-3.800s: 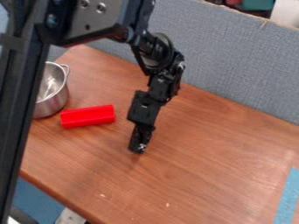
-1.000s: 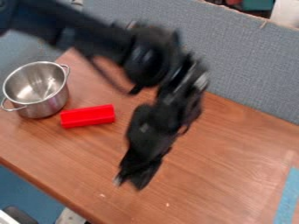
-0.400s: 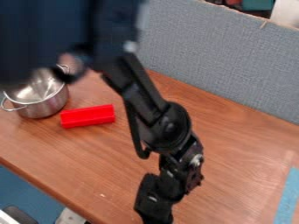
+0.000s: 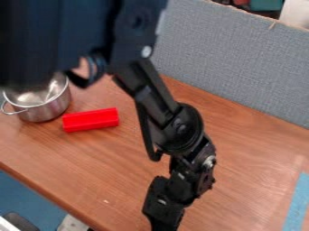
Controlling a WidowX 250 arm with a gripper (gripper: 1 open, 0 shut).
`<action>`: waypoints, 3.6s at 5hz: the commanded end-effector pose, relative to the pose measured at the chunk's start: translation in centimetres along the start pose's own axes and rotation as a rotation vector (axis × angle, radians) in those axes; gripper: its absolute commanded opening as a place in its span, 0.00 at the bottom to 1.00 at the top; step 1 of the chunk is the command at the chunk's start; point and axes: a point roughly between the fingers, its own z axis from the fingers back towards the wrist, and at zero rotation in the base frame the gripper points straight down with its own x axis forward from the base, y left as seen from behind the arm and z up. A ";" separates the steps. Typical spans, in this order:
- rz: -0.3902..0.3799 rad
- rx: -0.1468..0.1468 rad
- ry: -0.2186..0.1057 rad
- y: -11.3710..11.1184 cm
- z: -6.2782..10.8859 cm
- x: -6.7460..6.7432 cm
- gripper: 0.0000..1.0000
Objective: Move the red object from the metal pot to the table
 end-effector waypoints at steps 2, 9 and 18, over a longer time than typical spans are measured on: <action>-0.054 -0.026 0.001 -0.5 -0.8 1.7 1.00; -0.352 -0.038 0.085 -2.6 13.9 21.0 0.00; -0.735 -0.225 0.019 -3.8 9.8 11.3 0.00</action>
